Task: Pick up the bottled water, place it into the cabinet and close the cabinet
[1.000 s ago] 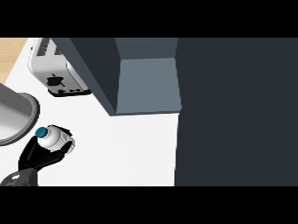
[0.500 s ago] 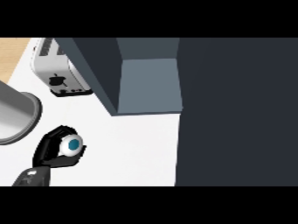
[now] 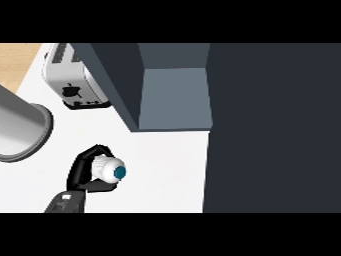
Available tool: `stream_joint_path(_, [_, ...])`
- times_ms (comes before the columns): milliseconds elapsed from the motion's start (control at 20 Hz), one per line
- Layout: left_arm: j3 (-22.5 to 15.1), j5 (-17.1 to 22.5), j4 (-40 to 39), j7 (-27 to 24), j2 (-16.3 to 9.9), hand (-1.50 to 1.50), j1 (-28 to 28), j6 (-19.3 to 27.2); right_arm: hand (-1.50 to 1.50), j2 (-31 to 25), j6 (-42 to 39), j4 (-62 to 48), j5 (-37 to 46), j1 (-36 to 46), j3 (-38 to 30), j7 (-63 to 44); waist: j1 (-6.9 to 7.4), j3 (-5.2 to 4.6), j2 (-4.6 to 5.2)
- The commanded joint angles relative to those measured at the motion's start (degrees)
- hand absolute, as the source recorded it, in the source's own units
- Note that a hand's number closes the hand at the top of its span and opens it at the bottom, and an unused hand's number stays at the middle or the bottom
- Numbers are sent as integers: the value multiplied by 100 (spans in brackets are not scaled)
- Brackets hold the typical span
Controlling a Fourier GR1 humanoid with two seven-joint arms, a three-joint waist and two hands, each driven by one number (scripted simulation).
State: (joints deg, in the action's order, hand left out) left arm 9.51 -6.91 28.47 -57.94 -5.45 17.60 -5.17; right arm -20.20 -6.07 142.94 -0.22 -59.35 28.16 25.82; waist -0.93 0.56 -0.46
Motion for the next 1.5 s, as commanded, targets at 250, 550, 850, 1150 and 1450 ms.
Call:
stream_joint_path(250, [-1206, 1172, 671, 915, 536, 150, 408, 276, -150, -271, 103, 971, -186, -237, -137, -525, -10, -59, 6])
stream_joint_path(550, [-1984, 1769, 1617, 1978, 543, 150, 317, 968, -150, -148, 207, 502, 165, -33, 108, -218, 34, -56, 11])
stream_joint_path(850, [-2975, 2625, 2029, 3039, 544, 150, 1175, 2205, -150, -422, 70, 710, -496, -192, -527, -35, -96, -57, 35])
stream_joint_path(1150, [-3387, 3149, 1607, 3492, 545, 150, 2221, 3257, -150, -409, -1, 692, -650, -210, -620, 133, -204, -59, 78])
stream_joint_path(1450, [-3124, 3494, 872, 3734, 545, 150, 3028, 3202, -150, -509, -210, 462, -731, -609, -862, 531, -247, -58, 79])
